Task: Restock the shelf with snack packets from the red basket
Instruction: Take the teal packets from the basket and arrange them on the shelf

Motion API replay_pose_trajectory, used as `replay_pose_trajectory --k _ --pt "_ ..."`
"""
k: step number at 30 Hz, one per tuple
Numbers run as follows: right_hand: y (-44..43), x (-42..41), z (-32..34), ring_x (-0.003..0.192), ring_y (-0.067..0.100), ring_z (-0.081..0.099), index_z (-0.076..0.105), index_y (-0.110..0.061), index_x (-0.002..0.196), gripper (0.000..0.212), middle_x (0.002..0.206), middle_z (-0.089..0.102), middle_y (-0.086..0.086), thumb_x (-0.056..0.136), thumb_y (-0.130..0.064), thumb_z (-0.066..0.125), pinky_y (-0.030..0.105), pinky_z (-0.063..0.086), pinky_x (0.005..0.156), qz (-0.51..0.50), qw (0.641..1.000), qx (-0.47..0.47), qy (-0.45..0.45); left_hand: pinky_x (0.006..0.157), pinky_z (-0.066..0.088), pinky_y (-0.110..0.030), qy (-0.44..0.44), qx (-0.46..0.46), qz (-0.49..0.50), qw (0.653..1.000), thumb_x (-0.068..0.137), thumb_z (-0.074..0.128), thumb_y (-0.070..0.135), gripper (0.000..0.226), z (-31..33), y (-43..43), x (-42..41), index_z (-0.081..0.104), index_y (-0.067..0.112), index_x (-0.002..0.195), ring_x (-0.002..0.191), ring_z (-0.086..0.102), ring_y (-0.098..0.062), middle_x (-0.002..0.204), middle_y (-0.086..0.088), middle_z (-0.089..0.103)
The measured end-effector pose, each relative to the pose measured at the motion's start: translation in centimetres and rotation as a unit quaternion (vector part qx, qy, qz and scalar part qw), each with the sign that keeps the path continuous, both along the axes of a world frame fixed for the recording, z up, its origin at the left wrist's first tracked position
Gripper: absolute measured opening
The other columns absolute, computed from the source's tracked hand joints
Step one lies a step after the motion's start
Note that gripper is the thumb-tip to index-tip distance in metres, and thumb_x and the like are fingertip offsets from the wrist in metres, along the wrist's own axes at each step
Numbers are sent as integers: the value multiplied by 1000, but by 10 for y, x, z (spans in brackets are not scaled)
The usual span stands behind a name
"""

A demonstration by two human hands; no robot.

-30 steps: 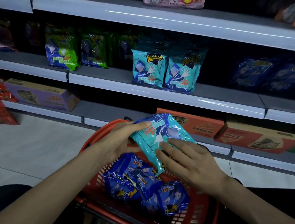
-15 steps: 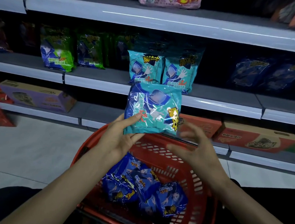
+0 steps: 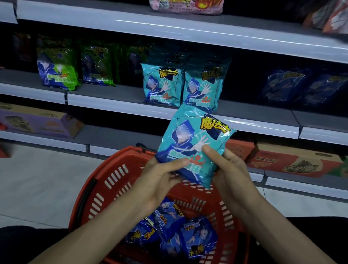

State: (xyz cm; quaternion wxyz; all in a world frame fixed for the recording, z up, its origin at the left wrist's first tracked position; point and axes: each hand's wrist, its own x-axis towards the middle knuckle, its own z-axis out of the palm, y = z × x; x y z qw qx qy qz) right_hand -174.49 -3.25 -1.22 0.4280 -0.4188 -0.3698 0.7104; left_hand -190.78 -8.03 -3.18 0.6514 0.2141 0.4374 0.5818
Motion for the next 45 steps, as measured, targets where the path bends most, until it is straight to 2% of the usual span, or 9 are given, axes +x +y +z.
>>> replay_pose_trajectory --k 5,11,14,19,28,34,36,40,45 --pt "18 22 7 103 36 76 71 -5 119 29 110 78 16 93 -16 73 53 60 91 -38 996 57 -63 105 54 -41 140 -5 5 990 77 82 31 59 -1 2 -13 63 21 132 116 72 -15 123 2 76" --pt "25 31 5 95 34 78 75 -7 114 23 103 80 14 91 -11 75 43 64 77 -59 990 92 -88 82 57 -16 331 60 40 941 81 85 31 49 2 13 -16 67 33 127 104 70 3 112 14 76" --pt "21 27 -4 95 39 77 76 -6 113 25 103 80 15 89 -11 77 54 61 87 -24 988 96 -120 88 62 -31 377 72 26 923 87 83 27 33 0 19 -12 74 29 118 99 74 -5 106 12 79" --pt "24 18 -15 93 28 78 76 -7 112 24 100 81 7 89 -12 77 46 65 82 -7 977 126 -173 77 66 -43 411 48 49 909 91 80 22 21 -5 33 -8 79 21 112 85 77 -8 94 10 81" --pt "112 -3 -26 78 8 75 78 -18 99 24 84 78 -8 82 -32 88 41 63 77 -50 883 267 -382 71 63 -46 538 4 114 835 84 83 39 16 0 115 -17 77 26 91 74 73 -17 77 9 76" --pt "178 -20 4 52 1 39 50 -25 70 42 59 45 -13 80 -38 89 15 29 46 -90 831 326 -442 64 55 -40 630 23 139 763 85 80 47 34 26 186 -26 67 18 96 77 67 -27 79 1 69" --pt "199 -25 12 53 2 39 49 -22 74 42 61 44 -14 80 -37 88 18 29 48 -102 817 335 -458 67 56 -41 648 29 148 746 85 80 49 37 35 207 -29 68 17 100 81 68 -29 86 -1 72" --pt "234 -32 20 74 18 68 65 -13 89 34 78 68 -2 76 -29 92 38 58 68 -113 808 336 -471 62 47 -36 659 30 162 733 84 81 49 37 49 241 -33 69 18 103 84 68 -28 91 -1 73" --pt "253 -37 11 87 23 71 69 -9 103 41 92 74 4 74 -24 93 44 60 79 -115 808 339 -468 65 48 -38 671 34 172 721 86 82 44 36 45 263 -35 69 14 102 84 67 -30 93 -4 74"
